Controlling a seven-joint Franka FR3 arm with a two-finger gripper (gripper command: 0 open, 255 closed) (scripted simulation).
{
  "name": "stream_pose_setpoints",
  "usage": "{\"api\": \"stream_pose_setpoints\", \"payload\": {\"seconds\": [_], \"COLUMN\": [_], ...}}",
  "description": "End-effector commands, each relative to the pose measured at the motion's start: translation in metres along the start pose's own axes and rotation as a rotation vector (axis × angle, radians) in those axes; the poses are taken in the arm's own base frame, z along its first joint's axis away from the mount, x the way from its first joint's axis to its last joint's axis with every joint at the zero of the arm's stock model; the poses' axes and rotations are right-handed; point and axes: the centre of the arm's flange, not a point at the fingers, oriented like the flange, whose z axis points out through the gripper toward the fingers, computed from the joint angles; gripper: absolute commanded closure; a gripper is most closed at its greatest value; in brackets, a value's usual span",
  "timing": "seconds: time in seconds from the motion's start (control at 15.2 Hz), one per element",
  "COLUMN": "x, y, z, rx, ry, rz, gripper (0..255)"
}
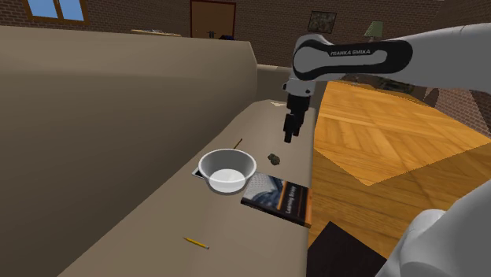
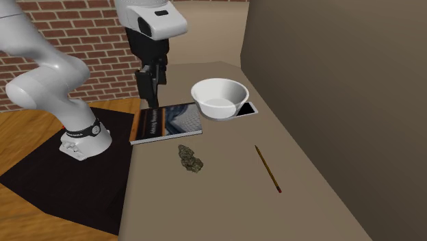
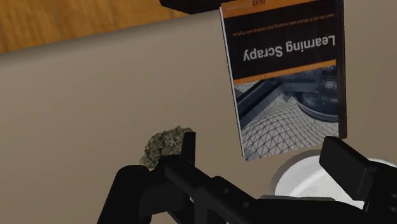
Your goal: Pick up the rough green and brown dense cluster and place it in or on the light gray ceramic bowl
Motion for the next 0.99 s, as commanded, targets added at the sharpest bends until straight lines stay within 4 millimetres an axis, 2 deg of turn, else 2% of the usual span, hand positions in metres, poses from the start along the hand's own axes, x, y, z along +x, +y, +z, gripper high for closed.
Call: {"api": "stream_pose_setpoints", "payload": {"seconds": [0.0,0.66,0.92], "x": [0.019,0.105,0.106], "y": [0.025,0.132,0.134], "z": [0.006,0.037,0.053], "rx": [0.007,0.046,0.047], "ry": [-0.010,-0.058,-0.059], "rz": [-0.001,-0.003,-0.003], "gripper": [0,0,0]}}
